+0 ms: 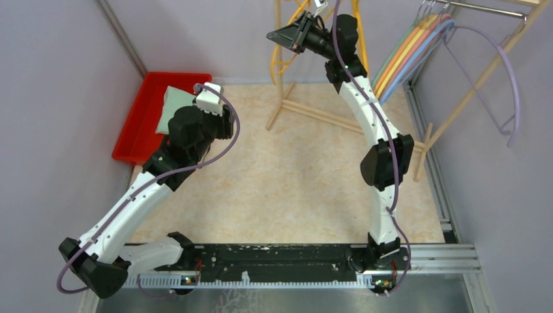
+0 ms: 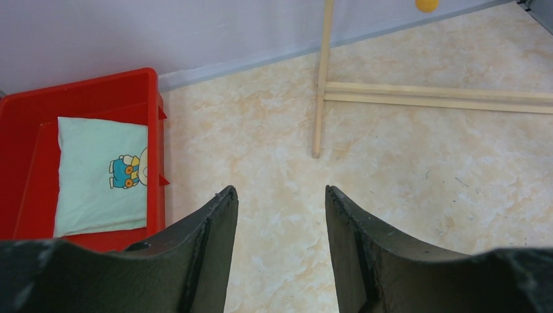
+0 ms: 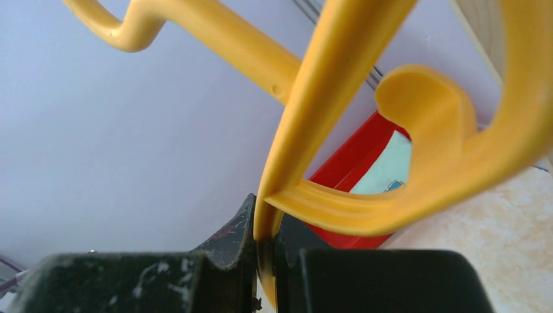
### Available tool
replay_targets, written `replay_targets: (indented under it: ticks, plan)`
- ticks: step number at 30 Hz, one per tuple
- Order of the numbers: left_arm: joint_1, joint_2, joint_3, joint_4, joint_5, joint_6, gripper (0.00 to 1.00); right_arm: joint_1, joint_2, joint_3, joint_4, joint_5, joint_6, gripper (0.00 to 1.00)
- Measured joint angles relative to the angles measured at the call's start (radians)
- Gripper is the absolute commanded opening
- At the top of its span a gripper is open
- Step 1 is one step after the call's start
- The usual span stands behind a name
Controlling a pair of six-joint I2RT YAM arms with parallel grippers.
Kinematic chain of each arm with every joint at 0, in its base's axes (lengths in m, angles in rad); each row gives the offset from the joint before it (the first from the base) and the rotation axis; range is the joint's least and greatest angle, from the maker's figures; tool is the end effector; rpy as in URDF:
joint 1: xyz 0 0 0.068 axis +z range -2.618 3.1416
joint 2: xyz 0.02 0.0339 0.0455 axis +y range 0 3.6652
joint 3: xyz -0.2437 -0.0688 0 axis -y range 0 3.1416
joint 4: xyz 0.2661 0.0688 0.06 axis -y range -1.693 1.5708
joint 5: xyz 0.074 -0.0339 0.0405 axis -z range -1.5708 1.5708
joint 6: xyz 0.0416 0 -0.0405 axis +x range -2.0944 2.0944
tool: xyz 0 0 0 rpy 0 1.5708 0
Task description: Organize the hangers
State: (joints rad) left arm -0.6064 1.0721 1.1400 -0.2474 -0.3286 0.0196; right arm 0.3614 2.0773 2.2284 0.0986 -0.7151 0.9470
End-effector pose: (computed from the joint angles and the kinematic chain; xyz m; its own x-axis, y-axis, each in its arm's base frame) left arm 0.2348 -0.1465 0.3852 -0.1412 0.1205 -0.9826 0.2813 0.9565 0.0769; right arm 0.4528 0.2003 0.4520 -0.5641 0.4419 -0.6975 -0.6907 0.2104 0.6918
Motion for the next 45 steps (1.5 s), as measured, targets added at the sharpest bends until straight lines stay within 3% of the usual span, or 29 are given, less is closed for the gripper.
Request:
replay_targets:
  ticks: [15, 37, 39, 43, 45]
  plan:
    - [0.000, 0.016, 0.000, 0.000, 0.000, 0.000, 0.58, -0.037, 0.027, 0.032, 0.046, 0.051, 0.050, 0.00]
    - [0.000, 0.016, 0.000, 0.000, -0.016, 0.008, 0.59, -0.057, 0.039, 0.032, 0.022, 0.295, 0.067, 0.01]
    - [0.000, 0.016, 0.000, 0.000, -0.020, 0.009, 0.61, -0.057, 0.039, 0.032, 0.011, 0.307, 0.067, 0.10]
    - [0.000, 0.014, -0.006, 0.000, -0.027, 0.011, 0.65, -0.057, 0.039, 0.031, 0.001, 0.323, 0.066, 0.39]
    - [0.000, 0.013, -0.013, 0.000, -0.031, 0.011, 0.67, -0.058, 0.038, 0.026, -0.013, 0.336, 0.067, 0.88]
